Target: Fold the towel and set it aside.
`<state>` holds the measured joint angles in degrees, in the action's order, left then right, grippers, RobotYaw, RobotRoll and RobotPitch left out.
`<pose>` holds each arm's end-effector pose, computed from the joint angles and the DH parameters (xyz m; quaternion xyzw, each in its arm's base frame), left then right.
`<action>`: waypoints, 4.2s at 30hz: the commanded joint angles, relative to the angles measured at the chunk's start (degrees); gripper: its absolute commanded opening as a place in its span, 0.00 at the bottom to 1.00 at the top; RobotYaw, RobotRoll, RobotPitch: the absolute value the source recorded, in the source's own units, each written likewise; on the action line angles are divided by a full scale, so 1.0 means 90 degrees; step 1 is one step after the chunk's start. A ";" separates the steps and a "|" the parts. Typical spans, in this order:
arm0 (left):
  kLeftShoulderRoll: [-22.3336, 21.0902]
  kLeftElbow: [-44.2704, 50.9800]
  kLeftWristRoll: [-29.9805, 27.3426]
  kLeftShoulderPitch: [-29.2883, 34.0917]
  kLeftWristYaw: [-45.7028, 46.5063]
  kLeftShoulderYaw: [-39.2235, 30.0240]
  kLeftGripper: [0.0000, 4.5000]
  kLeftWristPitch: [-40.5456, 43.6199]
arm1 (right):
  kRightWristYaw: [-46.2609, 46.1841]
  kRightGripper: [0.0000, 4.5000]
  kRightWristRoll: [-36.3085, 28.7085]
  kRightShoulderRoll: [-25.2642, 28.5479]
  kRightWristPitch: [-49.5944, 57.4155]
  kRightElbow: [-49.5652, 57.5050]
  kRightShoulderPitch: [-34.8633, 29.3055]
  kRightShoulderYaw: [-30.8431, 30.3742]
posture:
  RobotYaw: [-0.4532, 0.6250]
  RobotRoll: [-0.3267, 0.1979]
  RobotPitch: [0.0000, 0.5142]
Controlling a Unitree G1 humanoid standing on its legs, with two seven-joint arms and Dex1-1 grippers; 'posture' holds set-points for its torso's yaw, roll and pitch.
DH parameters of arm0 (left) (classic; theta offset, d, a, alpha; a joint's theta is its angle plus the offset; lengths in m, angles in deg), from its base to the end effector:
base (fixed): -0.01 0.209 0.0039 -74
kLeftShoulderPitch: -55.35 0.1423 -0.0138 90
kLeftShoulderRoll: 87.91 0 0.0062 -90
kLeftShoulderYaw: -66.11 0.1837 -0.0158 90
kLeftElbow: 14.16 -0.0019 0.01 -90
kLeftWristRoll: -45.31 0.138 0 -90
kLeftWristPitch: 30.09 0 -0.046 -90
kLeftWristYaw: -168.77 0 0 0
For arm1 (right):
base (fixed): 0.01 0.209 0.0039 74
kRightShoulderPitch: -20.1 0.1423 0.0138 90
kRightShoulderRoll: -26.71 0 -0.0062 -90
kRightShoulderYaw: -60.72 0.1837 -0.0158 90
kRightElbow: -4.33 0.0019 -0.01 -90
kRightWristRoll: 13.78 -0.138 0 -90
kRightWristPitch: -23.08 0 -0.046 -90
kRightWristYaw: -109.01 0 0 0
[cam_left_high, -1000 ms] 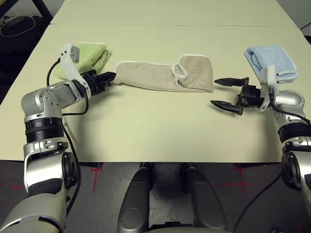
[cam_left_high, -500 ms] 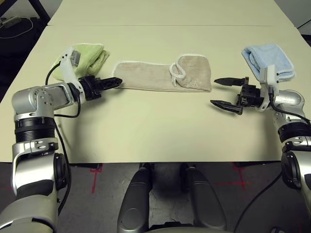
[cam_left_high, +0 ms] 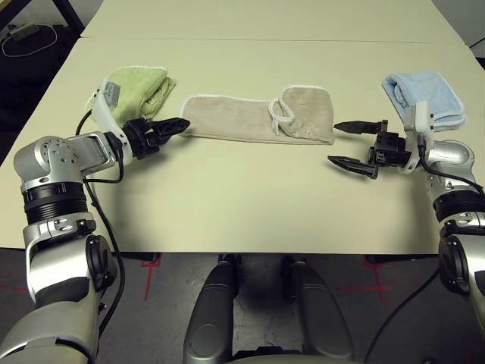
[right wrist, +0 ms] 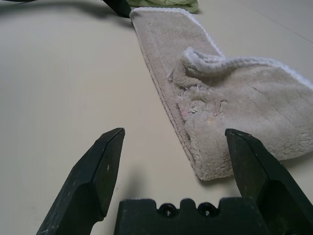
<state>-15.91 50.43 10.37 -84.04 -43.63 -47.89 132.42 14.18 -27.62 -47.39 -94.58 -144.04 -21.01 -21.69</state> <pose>0.3002 0.2812 0.2051 -0.2771 0.2204 -0.2488 0.9015 0.3245 -0.2847 0.1609 -0.2015 -0.0931 0.5437 0.8094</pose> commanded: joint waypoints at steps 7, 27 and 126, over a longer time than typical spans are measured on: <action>0.0134 0.0087 -0.0143 0.0179 0.0135 0.0124 0.99 0.0478 | 0.0008 1.00 0.0037 0.0081 -0.0066 -0.0031 -0.0030 -0.0024 | 0.46 0.62 0.43; 0.0509 -0.0365 0.0069 -0.0037 0.0753 -0.0024 0.53 -0.0218 | 0.0034 1.00 0.0040 0.0104 -0.0067 0.0004 -0.0093 -0.0040 | 0.45 0.62 0.43; 0.2548 0.0671 0.0190 -0.1657 -0.0234 0.3153 0.01 -0.1073 | -0.0107 1.00 -0.0170 0.0242 0.1154 0.0070 -0.0166 0.0212 | 0.46 0.62 0.39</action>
<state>6.31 57.45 10.27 -100.42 -44.95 -21.64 123.83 13.10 -29.42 -45.78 -83.58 -144.08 -21.55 -19.64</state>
